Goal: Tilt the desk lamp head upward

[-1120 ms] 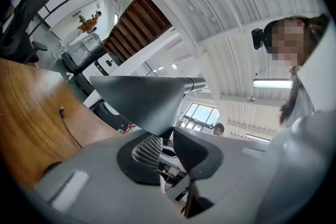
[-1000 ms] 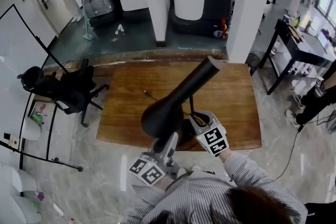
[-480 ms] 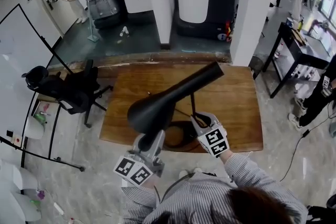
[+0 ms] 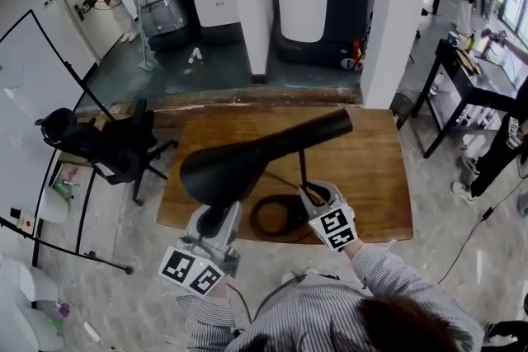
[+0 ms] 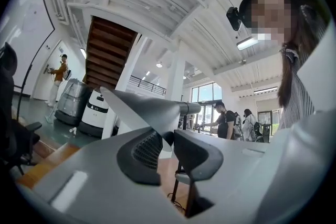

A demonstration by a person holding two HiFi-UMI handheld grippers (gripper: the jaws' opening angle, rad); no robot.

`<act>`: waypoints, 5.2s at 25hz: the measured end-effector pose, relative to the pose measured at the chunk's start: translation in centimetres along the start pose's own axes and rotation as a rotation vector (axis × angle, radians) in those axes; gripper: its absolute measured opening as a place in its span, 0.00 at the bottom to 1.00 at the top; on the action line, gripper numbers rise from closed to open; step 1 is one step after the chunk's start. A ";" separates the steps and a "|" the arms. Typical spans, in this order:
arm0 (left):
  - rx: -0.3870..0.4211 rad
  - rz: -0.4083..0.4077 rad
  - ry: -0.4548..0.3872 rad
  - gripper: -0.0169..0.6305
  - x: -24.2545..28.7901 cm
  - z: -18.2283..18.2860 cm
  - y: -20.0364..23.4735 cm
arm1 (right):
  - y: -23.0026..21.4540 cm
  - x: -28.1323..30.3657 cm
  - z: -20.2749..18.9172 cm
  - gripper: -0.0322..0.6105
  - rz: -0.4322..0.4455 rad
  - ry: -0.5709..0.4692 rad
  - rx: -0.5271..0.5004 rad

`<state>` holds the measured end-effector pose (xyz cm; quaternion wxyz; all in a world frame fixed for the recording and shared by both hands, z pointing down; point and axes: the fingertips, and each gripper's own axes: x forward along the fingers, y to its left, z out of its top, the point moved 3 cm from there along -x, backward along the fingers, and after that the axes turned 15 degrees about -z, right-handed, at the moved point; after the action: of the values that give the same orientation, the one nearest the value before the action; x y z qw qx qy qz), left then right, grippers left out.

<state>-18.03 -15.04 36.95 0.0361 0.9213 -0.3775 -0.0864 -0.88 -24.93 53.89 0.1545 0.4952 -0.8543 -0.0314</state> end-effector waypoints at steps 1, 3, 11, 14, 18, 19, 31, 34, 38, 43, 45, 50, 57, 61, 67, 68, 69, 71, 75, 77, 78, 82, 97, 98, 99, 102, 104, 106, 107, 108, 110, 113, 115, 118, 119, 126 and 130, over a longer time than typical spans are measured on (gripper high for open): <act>0.017 0.000 -0.002 0.13 0.0 0.7 0.1 | 0.0 0.0 0.1 0.12 -0.004 0.000 -0.004; 0.046 -0.003 -0.009 0.13 0.0 2.0 0.3 | 0.1 0.0 0.1 0.12 -0.011 -0.002 -0.011; 0.113 -0.009 -0.063 0.13 0.4 6.4 0.7 | 0.3 0.0 0.2 0.12 -0.016 -0.002 -0.021; 0.124 -0.011 -0.097 0.13 0.7 7.7 0.7 | 0.4 -0.1 0.2 0.12 -0.014 -0.002 -0.027; 0.139 -0.018 -0.138 0.13 1.2 9.7 0.5 | 0.5 -0.3 0.3 0.12 -0.014 -0.008 -0.047; 0.139 -0.023 -0.144 0.13 1.3 10.1 0.5 | 0.6 -0.3 0.3 0.12 -0.015 -0.008 -0.050; 0.208 -0.074 -0.180 0.12 3.1 14.5 -0.5 | 1.2 -0.6 0.2 0.12 -0.021 -0.010 -0.047; 0.227 -0.085 -0.165 0.12 3.7 15.0 -0.8 | 1.1 -0.6 0.1 0.12 -0.032 -0.006 -0.040; 0.258 -0.095 -0.150 0.12 4.6 15.7 -1.4 | 0.8 -0.6 0.1 0.12 -0.043 -0.004 -0.025; 0.274 -0.102 -0.137 0.12 4.9 16.0 -1.6 | 1.0 -0.6 0.0 0.12 -0.058 0.000 -0.015; 0.279 -0.101 -0.130 0.12 5.0 16.2 -1.7 | 1.0 -0.6 0.1 0.12 -0.057 0.000 -0.019; 0.286 -0.101 -0.117 0.12 5.1 16.5 -1.8 | 1.1 -0.7 0.2 0.12 -0.062 -0.005 -0.017; 0.298 -0.097 -0.113 0.12 5.8 16.5 -1.9 | 0.8 -0.6 -0.1 0.12 -0.065 -0.010 -0.015; 0.306 -0.071 -0.128 0.12 5.3 16.3 -1.5 | 1.0 -0.5 -0.1 0.12 -0.048 -0.015 -0.025; 0.330 -0.067 -0.161 0.13 4.5 16.1 -1.8 | 1.0 -0.6 -0.1 0.12 -0.034 -0.019 -0.025; 0.335 -0.061 -0.162 0.13 4.4 16.1 -1.8 | 1.0 -0.7 -0.1 0.12 -0.027 -0.019 -0.021; 0.345 -0.054 -0.162 0.13 4.3 16.0 -1.9 | 1.0 -0.7 0.0 0.12 -0.021 -0.020 -0.019; 0.373 -0.037 -0.162 0.13 4.1 16.0 -2.2 | 1.0 -0.8 0.0 0.12 -0.011 -0.023 -0.021; 0.413 -0.011 -0.164 0.22 3.5 15.7 -2.5 | 0.9 -0.8 0.1 0.13 0.004 -0.018 -0.051; 0.410 -0.005 -0.166 0.26 3.1 15.4 -2.6 | 0.9 -0.9 0.1 0.13 0.011 -0.018 -0.062; 0.403 0.000 -0.170 0.27 2.9 15.1 -2.6 | 0.9 -1.0 0.1 0.13 0.014 -0.020 -0.066; 0.359 0.020 -0.197 0.28 1.7 13.7 -2.3 | 0.7 -1.4 0.3 0.13 0.020 -0.037 -0.069; 0.274 0.086 -0.097 0.30 0.3 5.3 -2.2 | -0.2 -5.3 2.7 0.13 0.013 -0.135 -0.039; 0.223 0.073 -0.089 0.30 0.9 3.9 -2.2 | -0.2 -5.7 3.0 0.13 0.018 -0.138 -0.028; 0.174 0.063 -0.089 0.29 1.4 2.5 -2.3 | -0.1 -6.0 3.4 0.12 0.028 -0.142 -0.015; 0.080 0.026 -0.067 0.21 3.4 -1.1 -2.9 | 0.4 -7.1 4.8 0.11 0.057 -0.149 0.032; 0.035 -0.004 -0.022 0.17 4.7 -3.5 -3.4 | 0.4 -7.7 5.5 0.11 0.052 -0.161 0.048; -0.010 -0.030 0.010 0.14 5.8 -5.6 -3.9 | 0.2 -8.1 5.9 0.11 0.036 -0.168 0.055; -0.030 -0.040 0.021 0.13 6.2 -6.5 -4.0 | 0.1 -8.2 6.0 0.11 0.029 -0.168 0.063; -0.047 -0.049 0.029 0.12 6.5 -7.3 -4.1 | -0.1 -8.3 5.9 0.10 0.024 -0.165 0.075; -0.087 -0.067 0.046 0.10 7.1 -8.6 -4.2 | -0.3 -8.5 5.8 0.07 0.020 -0.160 0.094; -0.158 -0.102 0.066 0.07 7.6 -10.0 -4.3 | -0.1 -9.0 6.0 0.05 0.021 -0.169 0.098; -0.178 -0.104 0.081 0.04 7.7 -10.7 -4.3 | 0.0 -9.1 6.1 0.05 0.026 -0.176 0.107; -0.159 -0.090 0.118 0.04 8.0 -11.4 -4.3 | 0.4 -9.1 6.3 0.05 0.043 -0.174 0.115; -0.153 -0.089 0.129 0.04 8.0 -11.5 -4.3 | 0.5 -9.0 6.3 0.05 0.048 -0.170 0.115; -0.121 -0.092 0.164 0.04 8.2 -11.6 -4.4 | 0.9 -8.5 5.8 0.05 0.052 -0.134 0.122; -0.127 -0.097 0.165 0.03 8.3 -11.7 -4.4 | 0.9 -8.1 5.7 0.05 0.058 -0.128 0.116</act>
<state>-7.05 -17.74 46.74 0.1211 0.9383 -0.3219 -0.0357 0.40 -18.11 46.76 0.0713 0.4753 -0.8769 -0.0091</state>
